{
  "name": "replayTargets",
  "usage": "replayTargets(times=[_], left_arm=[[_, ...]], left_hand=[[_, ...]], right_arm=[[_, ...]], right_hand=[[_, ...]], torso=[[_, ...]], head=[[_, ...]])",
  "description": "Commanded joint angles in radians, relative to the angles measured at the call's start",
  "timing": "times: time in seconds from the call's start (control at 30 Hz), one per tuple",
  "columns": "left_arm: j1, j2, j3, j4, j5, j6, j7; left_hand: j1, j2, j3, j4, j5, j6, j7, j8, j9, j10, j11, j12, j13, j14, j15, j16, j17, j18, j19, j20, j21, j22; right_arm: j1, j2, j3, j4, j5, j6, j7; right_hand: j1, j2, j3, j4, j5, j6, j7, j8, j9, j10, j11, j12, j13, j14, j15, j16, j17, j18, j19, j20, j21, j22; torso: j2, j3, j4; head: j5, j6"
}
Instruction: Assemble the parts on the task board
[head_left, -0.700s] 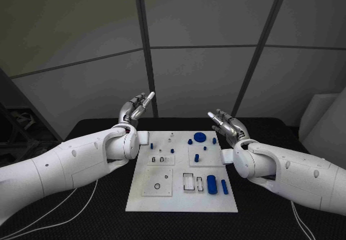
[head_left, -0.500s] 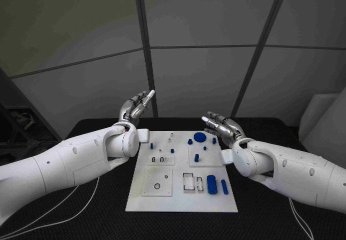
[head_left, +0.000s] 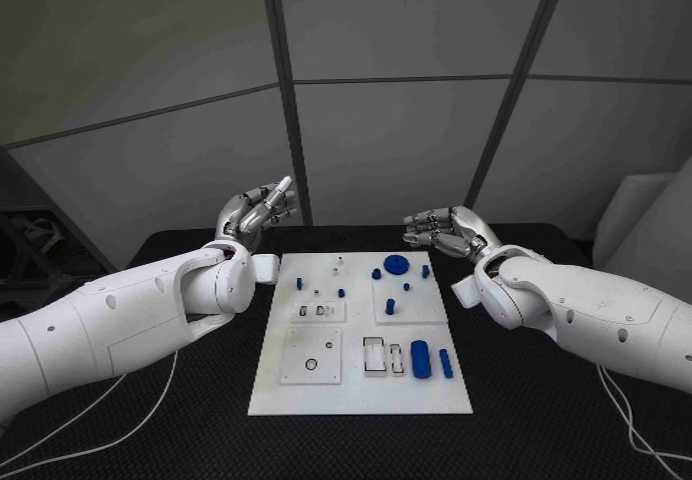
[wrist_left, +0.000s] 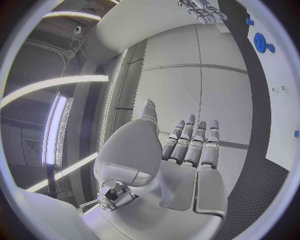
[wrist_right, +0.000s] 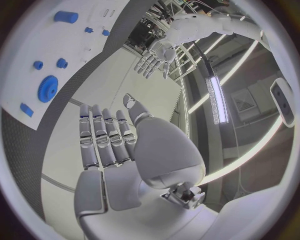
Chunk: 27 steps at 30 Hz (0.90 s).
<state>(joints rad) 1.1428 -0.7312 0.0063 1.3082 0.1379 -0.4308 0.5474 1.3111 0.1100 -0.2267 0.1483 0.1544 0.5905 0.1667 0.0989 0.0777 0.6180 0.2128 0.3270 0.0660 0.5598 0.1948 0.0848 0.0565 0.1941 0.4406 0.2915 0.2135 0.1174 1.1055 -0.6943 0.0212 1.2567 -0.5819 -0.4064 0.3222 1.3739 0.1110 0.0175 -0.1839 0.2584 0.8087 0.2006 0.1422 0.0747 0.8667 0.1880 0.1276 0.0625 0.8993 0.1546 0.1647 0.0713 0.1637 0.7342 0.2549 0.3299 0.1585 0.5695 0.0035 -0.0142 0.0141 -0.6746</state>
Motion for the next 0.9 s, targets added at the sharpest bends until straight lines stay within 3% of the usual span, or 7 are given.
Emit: replayTargets(times=[0.03, 0.13, 0.2, 0.4, 0.57, 0.73, 0.9], left_arm=[[0.003, -0.024, 0.001, 0.034, 0.003, 0.033, 0.005], [0.004, -0.046, 0.001, 0.068, 0.001, 0.034, 0.006], [0.005, -0.062, 0.001, 0.091, -0.006, 0.034, 0.005], [0.008, -0.113, 0.001, 0.171, -0.038, 0.044, -0.008], [0.009, -0.149, 0.002, 0.241, -0.048, 0.064, -0.015], [0.01, -0.183, 0.003, 0.306, -0.051, 0.067, -0.018], [0.011, -0.2, 0.004, 0.347, -0.052, 0.066, -0.021]], left_hand=[[0.016, 0.002, -0.002, -0.019, 0.005, 0.093, 0.088, 0.022, 0.013, 0.043, 0.008, 0.01, -0.001, 0.108, 0.005, 0.021, 0.007, -0.03, 0.114, -0.001, 0.062, 0.027], [0.031, 0.005, -0.003, -0.041, 0.007, 0.181, 0.086, 0.044, 0.025, 0.098, 0.011, 0.022, 0.0, 0.23, 0.004, 0.048, 0.014, -0.029, 0.175, -0.003, 0.098, 0.038], [0.043, 0.007, -0.004, -0.059, 0.007, 0.224, 0.076, 0.058, 0.031, 0.146, -0.002, 0.033, 0.001, 0.282, -0.006, 0.063, 0.016, -0.021, 0.218, -0.006, 0.123, 0.045], [0.073, 0.01, -0.015, -0.116, 0.015, 0.314, 0.048, 0.07, 0.034, 0.259, -0.038, 0.036, -0.002, 0.413, -0.044, 0.094, 0.017, -0.009, 0.321, -0.03, 0.179, 0.057], [0.082, 0.018, -0.023, -0.141, 0.016, 0.337, 0.043, 0.06, 0.029, 0.289, -0.045, 0.02, -0.003, 0.458, -0.057, 0.098, 0.018, -0.01, 0.354, -0.043, 0.196, 0.058], [0.083, 0.018, -0.025, -0.147, 0.016, 0.34, 0.043, 0.057, 0.027, 0.293, -0.045, 0.016, -0.003, 0.457, -0.056, 0.093, 0.017, -0.011, 0.355, -0.044, 0.196, 0.057], [0.083, 0.016, -0.029, -0.152, 0.015, 0.341, 0.044, 0.053, 0.025, 0.294, -0.044, 0.01, -0.003, 0.455, -0.055, 0.087, 0.015, -0.012, 0.356, -0.044, 0.195, 0.055]], right_arm=[[0.022, 0.0, 0.002, -0.006, -0.241, -0.018, -0.042], [0.042, 0.002, 0.002, -0.009, -0.319, -0.006, -0.083], [0.056, 0.004, 0.002, -0.012, -0.369, 0.006, -0.111], [0.094, 0.019, 0.002, -0.024, -0.561, 0.051, -0.208], [0.114, 0.026, 0.002, -0.003, -0.742, 0.085, -0.317], [0.129, 0.037, 0.002, 0.018, -0.889, 0.127, -0.401], [0.138, 0.053, 0.002, 0.021, -0.98, 0.172, -0.445]], right_hand=[[0.005, -0.011, 0.054, -0.094, 0.009, 0.151, -0.001, -0.009, -0.01, 0.171, -0.028, -0.035, -0.001, 0.184, -0.037, -0.005, -0.005, 0.013, 0.112, -0.039, 0.09, 0.032], [-0.005, -0.019, 0.063, -0.105, 0.003, 0.164, -0.003, -0.019, -0.009, 0.186, -0.031, -0.05, 0.0, 0.197, -0.039, -0.019, -0.005, 0.013, 0.117, -0.043, 0.106, 0.039], [-0.002, -0.031, 0.067, -0.107, -0.005, 0.178, -0.006, -0.022, -0.008, 0.201, -0.035, -0.057, 0.0, 0.209, -0.047, -0.026, -0.004, 0.018, 0.165, -0.053, 0.152, 0.061], [0.001, -0.058, 0.076, -0.107, -0.002, 0.238, -0.03, -0.023, -0.001, 0.286, -0.066, -0.056, 0.004, 0.329, -0.095, 0.001, 0.02, 0.017, 0.279, -0.097, 0.349, 0.168], [-0.017, -0.061, 0.109, -0.107, 0.0, 0.267, -0.054, -0.036, 0.001, 0.369, -0.102, -0.058, 0.006, 0.494, -0.146, 0.064, 0.07, 0.019, 0.354, -0.139, 0.501, 0.254], [-0.06, -0.086, 0.138, -0.106, -0.005, 0.273, -0.061, -0.061, -0.001, 0.383, -0.115, -0.068, 0.004, 0.595, -0.163, 0.126, 0.13, -0.03, 0.503, -0.157, 0.772, 0.614], [-0.089, -0.108, 0.148, -0.104, -0.01, 0.266, -0.055, -0.076, -0.002, 0.336, -0.108, -0.069, 0.0, 0.612, -0.162, 0.174, 0.169, -0.058, 0.574, -0.158, 0.896, 0.795]], torso=[[0.015, 0.0, 0.0068], [0.025, -0.0015, 0.012], [0.033, -0.0005, 0.0139], [0.065, -0.0043, 0.0165], [0.094, -0.009, 0.0239], [0.122, -0.0147, 0.0298], [0.139, -0.0187, 0.0352]], head=[[-0.002, 0.004], [-0.005, 0.007], [-0.007, 0.011], [-0.016, 0.022], [-0.026, 0.037], [-0.036, 0.051], [-0.043, 0.056]])
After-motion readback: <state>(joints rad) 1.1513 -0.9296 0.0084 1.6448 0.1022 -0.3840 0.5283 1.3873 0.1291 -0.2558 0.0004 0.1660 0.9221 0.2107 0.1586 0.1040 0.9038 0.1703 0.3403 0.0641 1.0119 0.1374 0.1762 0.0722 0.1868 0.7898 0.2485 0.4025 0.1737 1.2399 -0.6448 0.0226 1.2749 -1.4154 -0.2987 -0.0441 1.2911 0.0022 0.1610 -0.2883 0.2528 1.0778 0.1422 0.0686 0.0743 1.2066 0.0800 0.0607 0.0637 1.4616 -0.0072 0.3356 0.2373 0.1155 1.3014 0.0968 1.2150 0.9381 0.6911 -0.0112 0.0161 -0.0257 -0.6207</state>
